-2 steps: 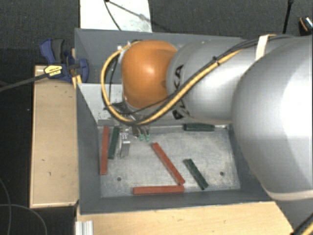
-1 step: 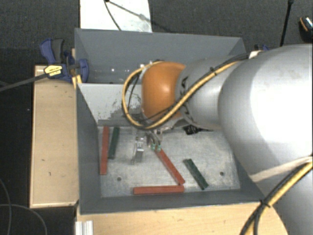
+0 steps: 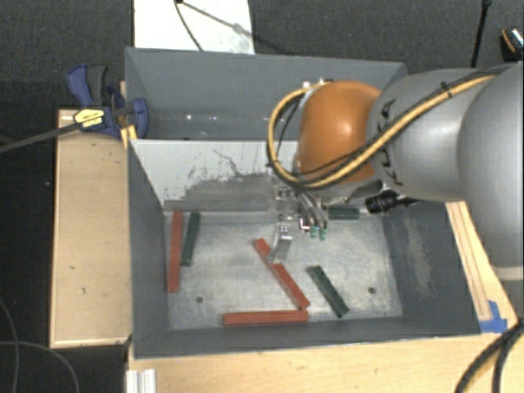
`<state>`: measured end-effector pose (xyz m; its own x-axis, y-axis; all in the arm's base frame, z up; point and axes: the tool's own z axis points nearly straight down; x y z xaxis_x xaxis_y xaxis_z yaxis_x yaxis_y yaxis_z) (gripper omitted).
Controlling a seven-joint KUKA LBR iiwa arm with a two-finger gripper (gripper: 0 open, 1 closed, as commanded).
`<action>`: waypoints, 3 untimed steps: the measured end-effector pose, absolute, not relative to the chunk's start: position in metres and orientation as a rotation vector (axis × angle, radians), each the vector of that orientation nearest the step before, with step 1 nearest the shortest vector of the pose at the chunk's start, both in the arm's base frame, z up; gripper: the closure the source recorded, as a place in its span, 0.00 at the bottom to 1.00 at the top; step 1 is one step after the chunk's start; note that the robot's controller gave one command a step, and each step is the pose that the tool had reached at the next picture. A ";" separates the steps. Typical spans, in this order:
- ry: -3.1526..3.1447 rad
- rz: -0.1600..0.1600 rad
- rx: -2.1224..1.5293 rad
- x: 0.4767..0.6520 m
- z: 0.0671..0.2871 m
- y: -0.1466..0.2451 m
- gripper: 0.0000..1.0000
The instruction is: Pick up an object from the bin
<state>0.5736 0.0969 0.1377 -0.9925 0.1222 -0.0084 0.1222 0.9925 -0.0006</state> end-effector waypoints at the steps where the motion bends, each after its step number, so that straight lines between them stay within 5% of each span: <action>1: 3.136 -0.003 0.267 0.536 0.067 0.038 0.00; 2: 3.111 0.006 0.396 0.539 0.071 0.088 0.00; 3: 3.110 0.004 0.404 0.539 0.071 0.086 1.00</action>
Offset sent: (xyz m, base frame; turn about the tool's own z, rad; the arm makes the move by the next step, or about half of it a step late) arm -0.0355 -0.0550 -0.0677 0.0394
